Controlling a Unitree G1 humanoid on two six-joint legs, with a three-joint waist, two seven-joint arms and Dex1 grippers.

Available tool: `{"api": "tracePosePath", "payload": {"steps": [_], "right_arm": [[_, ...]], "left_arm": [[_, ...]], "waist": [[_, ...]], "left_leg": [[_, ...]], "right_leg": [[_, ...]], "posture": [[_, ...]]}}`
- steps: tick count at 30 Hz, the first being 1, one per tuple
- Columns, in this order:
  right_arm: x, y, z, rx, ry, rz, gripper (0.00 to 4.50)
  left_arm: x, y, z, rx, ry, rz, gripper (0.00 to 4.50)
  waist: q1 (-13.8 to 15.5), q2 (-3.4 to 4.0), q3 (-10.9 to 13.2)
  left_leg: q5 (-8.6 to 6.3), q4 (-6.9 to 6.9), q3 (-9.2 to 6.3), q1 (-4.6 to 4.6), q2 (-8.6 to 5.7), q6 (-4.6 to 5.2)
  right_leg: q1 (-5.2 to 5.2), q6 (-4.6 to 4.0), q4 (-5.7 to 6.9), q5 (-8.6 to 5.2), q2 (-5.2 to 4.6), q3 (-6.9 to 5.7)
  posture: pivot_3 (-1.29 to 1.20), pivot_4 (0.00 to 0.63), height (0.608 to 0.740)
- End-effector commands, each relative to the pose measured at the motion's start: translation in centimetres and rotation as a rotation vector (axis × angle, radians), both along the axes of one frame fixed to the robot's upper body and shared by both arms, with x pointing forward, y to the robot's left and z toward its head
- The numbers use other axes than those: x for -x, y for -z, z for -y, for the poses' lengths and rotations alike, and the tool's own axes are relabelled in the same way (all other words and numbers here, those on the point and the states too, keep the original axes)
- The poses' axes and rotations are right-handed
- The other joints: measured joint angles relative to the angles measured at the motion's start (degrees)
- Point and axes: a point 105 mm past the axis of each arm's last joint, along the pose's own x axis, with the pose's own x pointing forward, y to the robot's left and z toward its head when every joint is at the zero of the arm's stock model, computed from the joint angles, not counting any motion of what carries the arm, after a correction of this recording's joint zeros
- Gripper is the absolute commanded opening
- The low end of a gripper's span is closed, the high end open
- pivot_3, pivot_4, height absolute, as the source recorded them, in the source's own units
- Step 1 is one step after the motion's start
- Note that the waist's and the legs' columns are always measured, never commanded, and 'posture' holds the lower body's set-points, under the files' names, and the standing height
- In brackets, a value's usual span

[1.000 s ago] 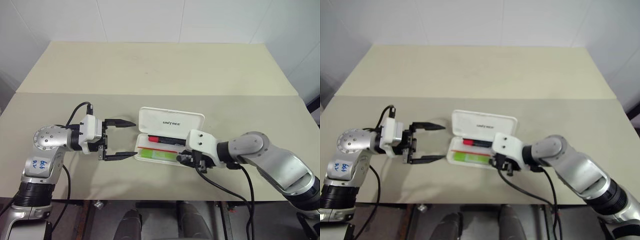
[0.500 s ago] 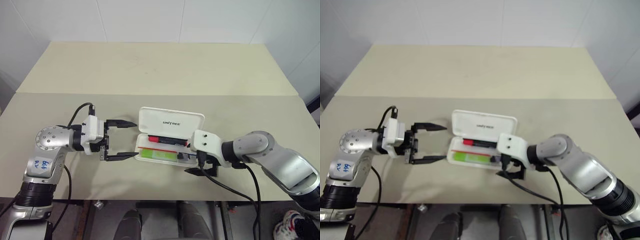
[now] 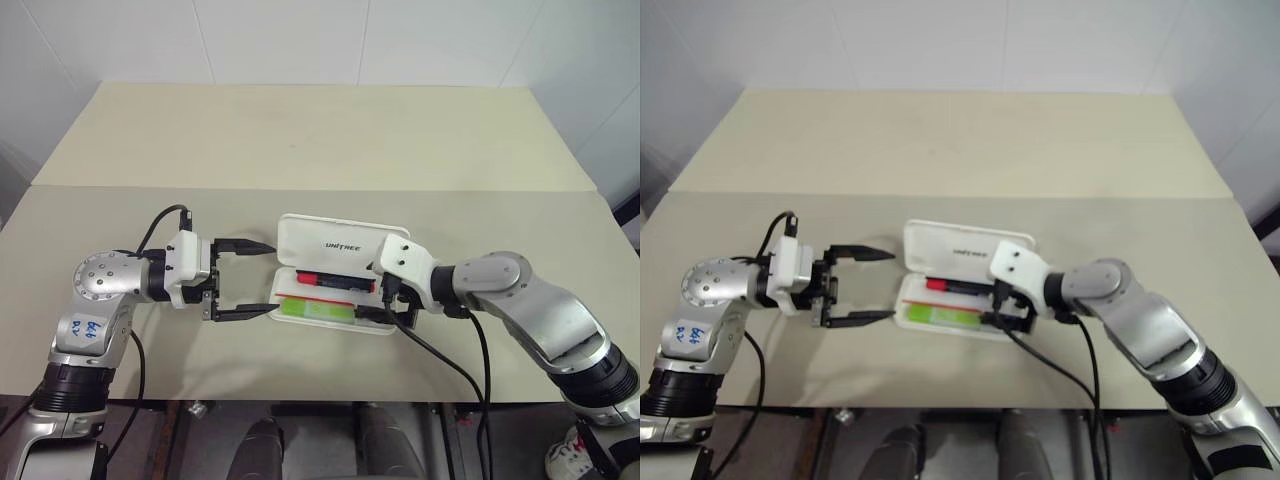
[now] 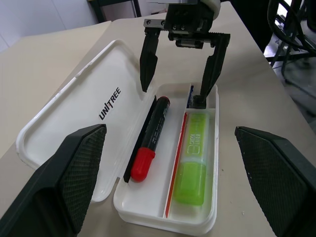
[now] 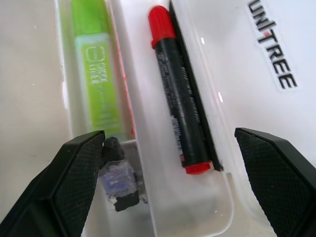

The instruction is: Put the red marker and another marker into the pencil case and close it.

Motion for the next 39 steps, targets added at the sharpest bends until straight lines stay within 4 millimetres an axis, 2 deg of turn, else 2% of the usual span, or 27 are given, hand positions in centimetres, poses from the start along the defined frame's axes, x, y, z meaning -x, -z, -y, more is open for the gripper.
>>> {"api": "tracePosePath", "payload": {"steps": [1,7,13,16,22,25,27,30,33,36,39], "right_arm": [[0.0,0.9,1.0,0.058,0.005,0.011,4.46],[0.7,1.8,2.0,0.107,-0.021,-0.005,4.46],[1.3,-1.6,1.1,-0.041,-0.075,0.060,4.46],[3.1,-3.2,1.4,-0.151,-0.166,0.090,4.46],[3.4,-4.3,2.8,-0.271,-0.149,0.170,4.46],[3.8,-5.3,3.8,-0.430,-0.134,0.209,4.46],[3.8,-5.1,5.2,-0.480,-0.107,0.214,4.46],[3.8,-3.5,7.4,-0.443,-0.054,0.203,4.46],[3.8,-3.2,8.3,-0.429,-0.038,0.212,4.46],[3.7,-3.5,8.7,-0.434,-0.023,0.243,4.50],[3.9,-3.8,8.7,-0.450,-0.027,0.263,4.50]], "left_arm": [[0.0,-0.6,0.2,-0.001,0.007,0.037,4.50],[-0.1,-0.6,0.0,-0.007,0.004,0.040,4.50],[-0.6,-0.9,0.0,0.003,-0.006,0.064,4.50],[-1.5,-0.8,-0.3,0.012,-0.028,0.071,4.50],[-2.8,-1.0,-0.2,0.036,-0.033,0.091,4.50],[-3.7,-0.8,-0.3,0.031,-0.052,0.085,4.50],[-4.4,-0.5,-0.5,0.023,-0.062,0.082,4.50],[-5.5,-0.3,-0.7,0.013,-0.074,0.080,4.50],[-6.6,-0.7,-0.6,0.012,-0.074,0.089,4.50],[-7.6,-1.3,-0.5,0.035,-0.076,0.102,3.85],[-8.6,-1.3,-0.7,0.027,-0.087,0.100,2.90]], "waist": [[0.0,0.00,0.0],[0.1,-0.01,0.0],[0.1,-0.02,0.0],[0.2,-0.02,0.0],[0.1,-0.02,0.0],[0.2,-0.04,0.0],[0.2,-0.04,0.0],[0.2,-0.04,0.0],[0.2,-0.03,0.0],[0.1,-0.04,0.0],[0.1,-0.04,0.0]], "left_leg": [[0.00,0.00,0.00,0.00,0.00,0.00],[0.00,0.00,0.00,0.01,0.00,0.00],[0.00,0.02,0.00,0.00,0.00,0.00],[0.00,-0.02,0.00,0.00,0.00,0.00],[-0.01,0.01,0.01,-0.03,0.00,0.01],[0.00,0.01,0.00,-0.01,0.00,0.02],[0.00,0.02,0.00,0.00,0.00,0.02],[0.00,0.05,0.00,0.01,-0.02,0.02],[0.00,0.04,0.00,0.04,-0.02,0.02],[0.01,0.06,0.01,0.05,-0.02,0.01],[0.01,0.07,0.00,0.08,-0.02,0.01]], "right_leg": [[0.00,0.00,0.00,0.00,0.00,0.00],[0.02,0.01,-0.01,0.00,0.00,0.00],[0.03,-0.01,-0.03,-0.01,0.00,0.00],[0.03,0.05,-0.03,0.02,0.00,-0.01],[0.03,0.12,-0.08,0.07,0.00,-0.01],[0.04,0.12,-0.04,0.07,0.02,-0.02],[0.06,0.13,-0.04,0.08,0.03,-0.01],[0.11,0.16,-0.07,0.09,0.02,0.01],[0.12,0.16,-0.06,0.09,0.02,0.01],[0.13,0.16,-0.04,0.11,0.03,0.01],[0.15,0.17,-0.02,0.12,0.03,0.01]], "posture": [[0.00,0.150,0.740],[0.00,0.150,0.740],[0.00,0.150,0.740],[0.00,0.150,0.740],[0.00,0.150,0.740],[0.00,0.150,0.740],[0.00,0.150,0.740],[0.00,0.150,0.740],[0.00,0.150,0.740],[0.00,0.150,0.740],[0.00,0.150,0.740]]}}
